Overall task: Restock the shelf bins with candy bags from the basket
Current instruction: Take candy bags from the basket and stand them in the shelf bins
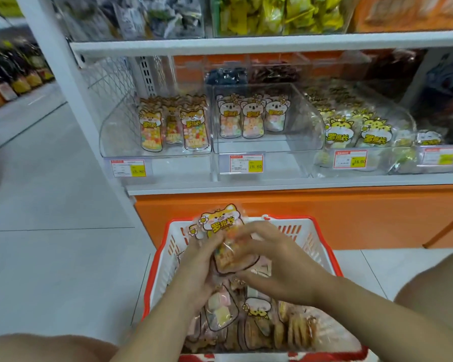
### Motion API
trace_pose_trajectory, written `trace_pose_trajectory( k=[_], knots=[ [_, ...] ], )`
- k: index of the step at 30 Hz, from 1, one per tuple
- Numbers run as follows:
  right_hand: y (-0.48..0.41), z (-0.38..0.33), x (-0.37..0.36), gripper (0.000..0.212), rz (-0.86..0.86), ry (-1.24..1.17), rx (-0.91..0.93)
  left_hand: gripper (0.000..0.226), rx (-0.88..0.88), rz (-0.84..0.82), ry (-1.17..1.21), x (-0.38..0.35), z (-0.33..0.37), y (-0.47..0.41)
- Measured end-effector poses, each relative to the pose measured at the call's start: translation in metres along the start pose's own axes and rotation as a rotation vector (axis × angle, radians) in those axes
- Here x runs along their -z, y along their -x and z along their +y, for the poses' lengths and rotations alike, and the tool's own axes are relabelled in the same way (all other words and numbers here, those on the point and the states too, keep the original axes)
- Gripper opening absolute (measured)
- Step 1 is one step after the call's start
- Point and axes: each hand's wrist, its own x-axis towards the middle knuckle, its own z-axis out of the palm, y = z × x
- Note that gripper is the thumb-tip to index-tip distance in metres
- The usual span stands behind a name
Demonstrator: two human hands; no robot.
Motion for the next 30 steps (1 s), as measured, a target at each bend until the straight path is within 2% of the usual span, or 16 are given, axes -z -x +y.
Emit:
trace_pose_trajectory(
  k=[2, 3, 4, 5, 7, 8, 11, 14, 16, 18, 19, 21, 22, 25, 28, 30],
  knots=[
    [-0.009, -0.001, 0.011, 0.057, 0.114, -0.171, -0.280, 0.072, -0.082, 0.021, -0.074, 0.001, 0.005, -0.001],
    [-0.017, -0.003, 0.016, 0.075, 0.107, -0.312, -0.460, 0.080, -0.131, 0.016, -0.136, 0.000, 0.008, -0.001],
    [-0.025, -0.005, 0.017, 0.083, 0.054, -0.475, -0.597, 0.085, -0.177, -0.010, -0.189, -0.003, 0.013, 0.002],
    [-0.031, -0.005, 0.016, 0.076, -0.009, -0.629, -0.656, 0.085, -0.215, -0.041, -0.241, -0.008, 0.019, 0.005],
    [-0.044, -0.007, 0.015, 0.047, -0.038, -0.755, -0.646, 0.084, -0.257, -0.111, -0.329, -0.016, 0.031, 0.007],
    [-0.050, -0.011, 0.017, 0.044, -0.022, -0.762, -0.616, 0.085, -0.269, -0.151, -0.358, -0.018, 0.039, 0.008],
    [-0.065, -0.011, 0.027, 0.068, -0.010, -0.707, -0.596, 0.080, -0.275, -0.204, -0.526, -0.023, 0.069, 0.011],
    [-0.083, -0.011, 0.036, 0.095, -0.042, -0.650, -0.597, 0.097, -0.274, -0.237, -0.784, -0.020, 0.103, 0.015],
    [-0.096, -0.010, 0.038, 0.080, -0.052, -0.725, -0.568, 0.092, -0.280, -0.250, -0.865, -0.016, 0.124, 0.013],
    [-0.113, -0.014, 0.038, 0.063, -0.022, -0.830, -0.549, 0.066, -0.286, -0.275, -0.946, -0.009, 0.150, 0.011],
    [-0.123, -0.016, 0.039, 0.057, 0.005, -0.858, -0.532, 0.069, -0.303, -0.280, -0.967, -0.005, 0.163, 0.009],
    [-0.145, -0.022, 0.041, 0.052, 0.058, -0.840, -0.498, 0.091, -0.341, -0.240, -0.938, 0.001, 0.188, 0.003],
    [-0.158, -0.026, 0.044, 0.052, 0.086, -0.807, -0.489, 0.089, -0.384, -0.214, -0.897, 0.003, 0.198, 0.000],
    [-0.205, -0.030, 0.054, 0.049, 0.129, -0.677, -0.449, 0.046, -0.518, -0.086, -0.816, 0.010, 0.223, -0.019],
    [-0.256, -0.025, 0.056, 0.041, 0.079, -0.601, -0.460, 0.048, -0.584, -0.057, -0.788, 0.023, 0.247, -0.056],
    [-0.289, -0.014, 0.045, 0.044, 0.085, -0.568, -0.513, 0.053, -0.565, -0.021, -0.775, 0.035, 0.260, -0.086]
  ],
)
